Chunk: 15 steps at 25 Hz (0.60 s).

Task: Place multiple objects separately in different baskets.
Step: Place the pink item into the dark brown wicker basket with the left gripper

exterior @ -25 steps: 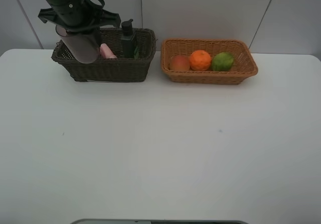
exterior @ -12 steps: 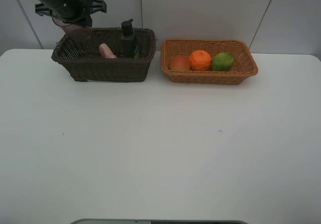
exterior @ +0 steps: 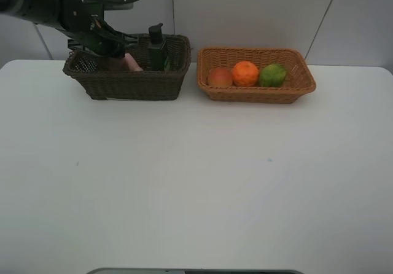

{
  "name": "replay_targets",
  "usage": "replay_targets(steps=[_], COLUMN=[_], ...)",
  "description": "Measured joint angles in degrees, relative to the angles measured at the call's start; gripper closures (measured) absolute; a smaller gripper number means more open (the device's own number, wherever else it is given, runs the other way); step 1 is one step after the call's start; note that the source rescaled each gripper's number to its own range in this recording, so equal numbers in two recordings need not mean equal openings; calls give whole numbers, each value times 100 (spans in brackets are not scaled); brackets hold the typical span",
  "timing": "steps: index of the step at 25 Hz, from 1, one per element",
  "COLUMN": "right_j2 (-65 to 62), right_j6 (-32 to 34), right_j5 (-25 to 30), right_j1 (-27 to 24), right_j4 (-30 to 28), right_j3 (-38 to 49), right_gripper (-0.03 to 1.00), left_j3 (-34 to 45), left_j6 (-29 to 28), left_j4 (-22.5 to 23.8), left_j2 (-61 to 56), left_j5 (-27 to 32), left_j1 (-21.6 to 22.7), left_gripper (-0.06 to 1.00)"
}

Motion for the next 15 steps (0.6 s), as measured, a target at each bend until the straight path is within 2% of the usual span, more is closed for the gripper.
replay_targets(steps=[12,14,15], right_j2=[0,0,0], right_j6=[0,0,0], right_j5=[0,0,0], right_j1=[0,0,0], right_j4=[0,0,0], right_j3=[0,0,0], right_gripper=[19,19,19], left_j3=[0,0,0], left_j6=[274,325,343], left_j4=[5,5,5], left_j2=[185,174,152], left_j5=[-16,43,98], left_j1=[0,0,0], left_gripper=[93,86,78])
